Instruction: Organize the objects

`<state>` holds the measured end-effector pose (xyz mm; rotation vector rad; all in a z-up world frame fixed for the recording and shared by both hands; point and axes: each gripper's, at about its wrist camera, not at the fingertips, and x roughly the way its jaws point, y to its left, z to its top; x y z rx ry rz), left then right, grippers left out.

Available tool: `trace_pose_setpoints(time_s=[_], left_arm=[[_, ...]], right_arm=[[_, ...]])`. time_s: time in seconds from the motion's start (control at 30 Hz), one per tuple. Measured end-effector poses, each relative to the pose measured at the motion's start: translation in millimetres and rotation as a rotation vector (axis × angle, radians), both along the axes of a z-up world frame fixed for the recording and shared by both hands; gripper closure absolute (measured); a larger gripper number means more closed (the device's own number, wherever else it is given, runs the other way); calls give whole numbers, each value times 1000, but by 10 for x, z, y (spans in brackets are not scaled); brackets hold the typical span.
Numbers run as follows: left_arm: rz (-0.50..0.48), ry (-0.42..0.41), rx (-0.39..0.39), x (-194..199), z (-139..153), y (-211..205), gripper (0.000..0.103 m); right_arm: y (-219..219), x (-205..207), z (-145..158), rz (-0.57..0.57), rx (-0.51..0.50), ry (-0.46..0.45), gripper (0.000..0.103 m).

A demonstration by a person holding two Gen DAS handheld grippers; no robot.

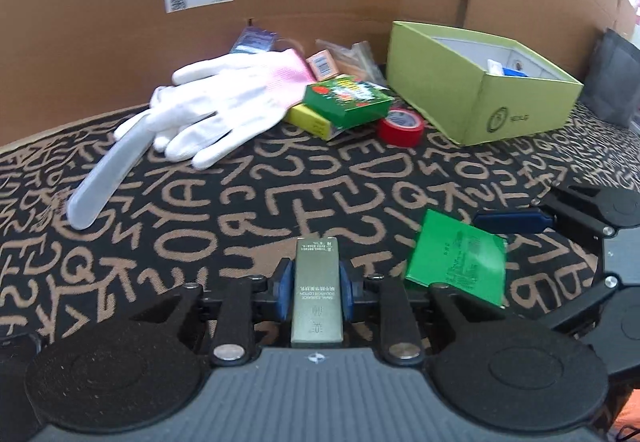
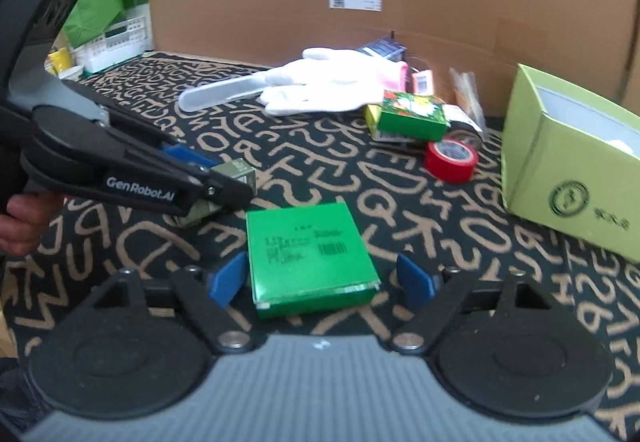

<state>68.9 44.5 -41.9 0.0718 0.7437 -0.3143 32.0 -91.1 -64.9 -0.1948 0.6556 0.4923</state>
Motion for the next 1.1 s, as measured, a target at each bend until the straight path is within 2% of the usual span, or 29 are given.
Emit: trace_pose_setpoints(time_s=[0.07,0.2,0.33,0.5,0.53,0.57,0.6,0.67,0.73,0.8,0.83,0.87,0.9,0.97,1.1], left_arm=[[15,0,0,0,3,22,76],[8,2,16,11,17,-26,80],[-52,26,-62,59,100,-158,80],[-164,-32,-127,146,392,-539,80],[-189,-44,-144,176,469,-624,80],[-213,-57,-161,211,554,-710,80],[-235,-72,-176,250,637,-800,80],[-268,-111,-191,335,782,-999,80],[-267,-127,-183,422,848,-1145,80],[-261,-120,-208,421,823,-1129,80],[-272,-110,-219,402,782,-1094,80],[-273,-96,-212,393,733,-1085,80],[-261,-82,-193,396,682,-1098,80],[-255,-59,-155,433,608,-1130,80],[-279,-31,-167,440,564,-1150,80]], right_arm=[[-11,17,-4,11,39,16,39],[-127,-39,0,-30,65,10,40],[-417,-126,104,-68,122,11,41],[-848,-236,412,-164,133,-75,44],[-942,-243,487,-189,135,-98,47],[-1038,-230,559,-208,139,-119,77],[-1133,-200,629,-226,154,-125,83],[-1287,-98,734,-255,151,-140,84],[-1368,29,749,-281,79,-149,84],[-1470,12,659,-324,74,-126,79],[-1525,-37,586,-315,87,-109,58],[-1574,-92,497,-321,90,-97,30],[-1600,-132,417,-334,75,-93,24],[-1609,-153,325,-369,16,-108,16],[-1608,-102,265,-390,-34,-105,15]])
